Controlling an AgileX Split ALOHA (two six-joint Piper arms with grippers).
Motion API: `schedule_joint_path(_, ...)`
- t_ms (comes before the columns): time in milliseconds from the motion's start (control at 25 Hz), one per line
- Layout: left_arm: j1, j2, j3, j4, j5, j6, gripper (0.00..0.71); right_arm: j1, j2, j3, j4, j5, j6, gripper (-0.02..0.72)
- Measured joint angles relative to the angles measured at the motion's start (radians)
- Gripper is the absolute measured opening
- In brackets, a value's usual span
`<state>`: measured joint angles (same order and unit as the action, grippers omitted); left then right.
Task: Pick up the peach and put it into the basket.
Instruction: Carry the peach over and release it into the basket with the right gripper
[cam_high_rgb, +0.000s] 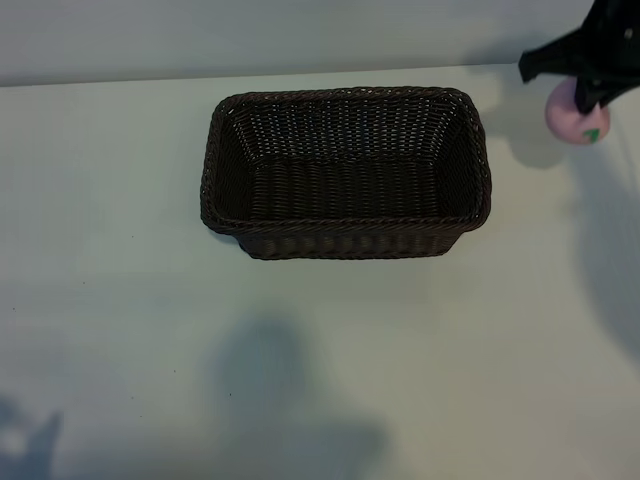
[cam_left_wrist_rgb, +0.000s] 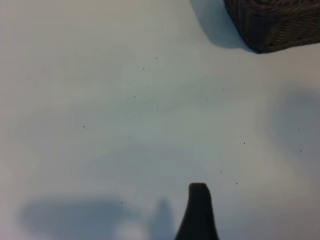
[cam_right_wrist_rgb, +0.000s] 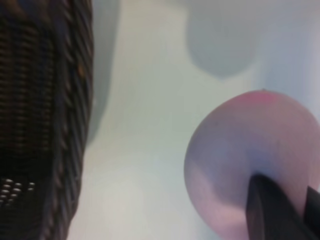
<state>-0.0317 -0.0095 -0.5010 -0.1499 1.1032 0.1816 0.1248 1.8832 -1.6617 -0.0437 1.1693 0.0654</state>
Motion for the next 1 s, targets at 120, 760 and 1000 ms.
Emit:
schedule_joint_path(120,0.000,0.000,0.000,0.000,0.000,0.000,0.591,0.000,0.000,-0.044,0.005,0.039,0.000,0.049)
schedule_joint_path(760,0.000,0.000,0.000,0.000,0.000,0.000,0.591,0.265,0.001,-0.153,0.146,0.043,0.006,0.049)
schedule_joint_path(1000,0.000,0.000,0.000,0.000,0.000,0.001,0.591,0.350,0.042,-0.154,0.153,-0.055,0.007,0.049)
